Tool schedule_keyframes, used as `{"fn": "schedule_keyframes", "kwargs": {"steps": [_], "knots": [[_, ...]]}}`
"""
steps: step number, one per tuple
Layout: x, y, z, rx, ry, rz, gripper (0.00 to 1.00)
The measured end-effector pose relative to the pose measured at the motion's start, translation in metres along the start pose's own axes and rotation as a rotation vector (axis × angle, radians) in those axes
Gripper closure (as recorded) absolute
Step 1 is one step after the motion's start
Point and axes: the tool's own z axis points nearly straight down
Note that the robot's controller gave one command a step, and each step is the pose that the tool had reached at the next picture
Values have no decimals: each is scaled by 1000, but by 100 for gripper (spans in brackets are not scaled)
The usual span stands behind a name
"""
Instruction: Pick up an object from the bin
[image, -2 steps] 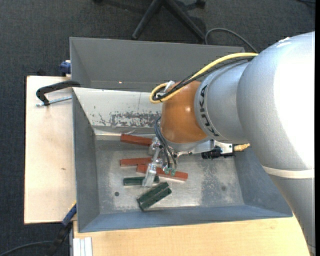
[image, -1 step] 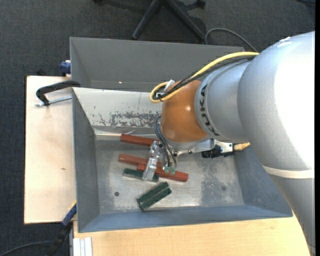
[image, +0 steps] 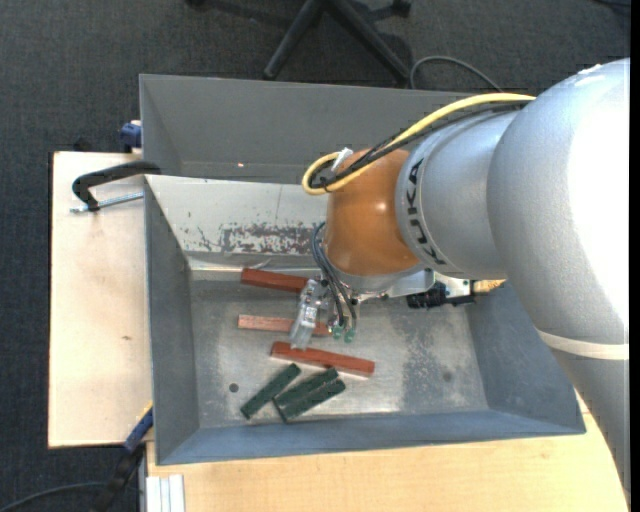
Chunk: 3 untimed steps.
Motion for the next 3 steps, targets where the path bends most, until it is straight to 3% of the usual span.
{"fn": "schedule_keyframes", "kwargs": {"steps": [2,3], "knots": [[-2,2,-10,1,2,-2,100],[-4,4,-68,-2,-4,-3,100]]}}
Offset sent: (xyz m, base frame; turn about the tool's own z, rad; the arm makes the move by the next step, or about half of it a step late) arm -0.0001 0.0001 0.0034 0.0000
